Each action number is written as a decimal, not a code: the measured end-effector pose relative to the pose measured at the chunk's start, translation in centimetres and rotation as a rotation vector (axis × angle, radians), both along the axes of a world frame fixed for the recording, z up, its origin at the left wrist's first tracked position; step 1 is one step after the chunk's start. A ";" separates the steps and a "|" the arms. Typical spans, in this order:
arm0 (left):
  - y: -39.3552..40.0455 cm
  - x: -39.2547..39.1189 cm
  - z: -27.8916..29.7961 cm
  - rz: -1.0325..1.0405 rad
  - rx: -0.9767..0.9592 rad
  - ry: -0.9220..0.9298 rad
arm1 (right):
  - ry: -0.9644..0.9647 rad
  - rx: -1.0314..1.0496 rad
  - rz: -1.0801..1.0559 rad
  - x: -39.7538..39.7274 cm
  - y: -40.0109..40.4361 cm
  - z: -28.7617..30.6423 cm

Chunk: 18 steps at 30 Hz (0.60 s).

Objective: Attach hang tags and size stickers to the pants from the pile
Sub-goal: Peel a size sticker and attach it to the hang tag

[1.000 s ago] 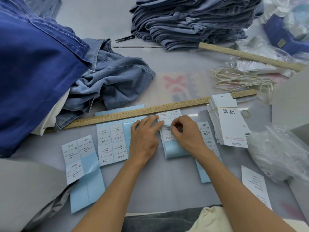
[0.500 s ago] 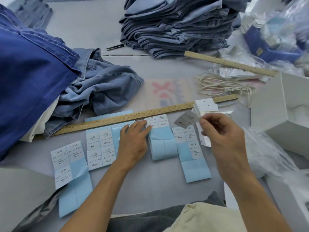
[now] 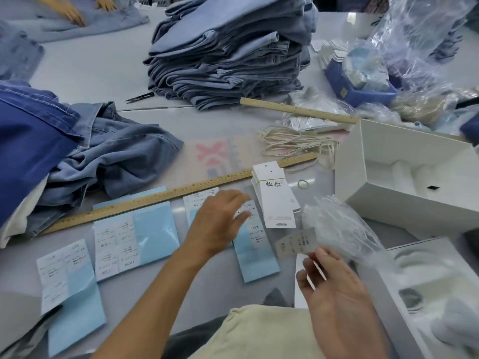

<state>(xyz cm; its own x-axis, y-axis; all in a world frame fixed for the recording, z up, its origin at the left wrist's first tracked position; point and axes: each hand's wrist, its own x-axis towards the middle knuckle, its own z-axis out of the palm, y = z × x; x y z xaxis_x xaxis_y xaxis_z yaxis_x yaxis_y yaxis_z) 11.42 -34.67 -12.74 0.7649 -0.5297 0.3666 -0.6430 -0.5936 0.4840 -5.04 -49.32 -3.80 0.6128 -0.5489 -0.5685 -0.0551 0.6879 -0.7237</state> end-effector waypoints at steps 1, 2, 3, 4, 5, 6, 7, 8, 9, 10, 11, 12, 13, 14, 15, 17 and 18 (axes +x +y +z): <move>-2.0 -0.7 0.3 -0.127 0.114 -0.018 | -0.027 0.007 -0.012 -0.3 -0.7 0.3; -3.8 -1.1 0.4 -0.214 0.220 -0.045 | -0.044 0.005 -0.019 -0.6 -1.4 0.5; -5.2 -1.4 0.5 -0.263 0.313 -0.086 | -0.043 -0.003 -0.017 -0.9 -2.0 0.7; -6.2 -1.7 0.6 -0.292 0.390 -0.131 | -0.041 -0.007 -0.016 -1.3 -2.6 0.9; -6.9 -1.8 0.7 -0.301 0.446 -0.155 | -0.038 -0.014 -0.014 -1.6 -3.1 1.0; -7.3 -1.8 0.7 -0.288 0.480 -0.163 | -0.033 -0.020 -0.014 -1.9 -3.7 1.2; -7.7 -1.8 0.6 -0.274 0.503 -0.171 | -0.032 -0.023 -0.017 -2.2 -4.1 1.3; -7.8 -1.9 0.6 -0.265 0.511 -0.169 | -0.032 -0.020 -0.018 -2.5 -4.5 1.5; -8.0 -1.9 0.6 -0.260 0.520 -0.168 | -0.035 -0.020 -0.016 -2.8 -4.8 1.6; -8.1 -1.9 0.6 -0.264 0.547 -0.172 | -0.041 -0.021 -0.014 -3.1 -5.0 1.7; -8.3 -2.0 0.8 -0.262 0.571 -0.175 | -0.044 -0.019 -0.011 -3.4 -5.1 1.7; -8.5 -2.1 0.9 -0.255 0.574 -0.170 | -0.042 -0.012 -0.009 -3.7 -5.3 1.6; -8.7 -2.2 1.1 -0.237 0.563 -0.164 | -0.032 -0.007 -0.007 -3.9 -5.3 1.6; -8.9 -2.2 1.3 -0.214 0.549 -0.151 | -0.020 0.000 -0.005 -4.1 -5.4 1.5; -9.2 -2.2 1.6 -0.192 0.535 -0.136 | -0.010 0.009 -0.008 -4.4 -5.5 1.4; -9.4 -2.0 2.1 -0.124 0.500 -0.108 | -0.002 0.020 -0.003 -4.5 -5.5 1.2; -9.5 -1.9 2.4 -0.083 0.456 -0.098 | -0.009 0.026 0.005 -4.7 -5.7 1.2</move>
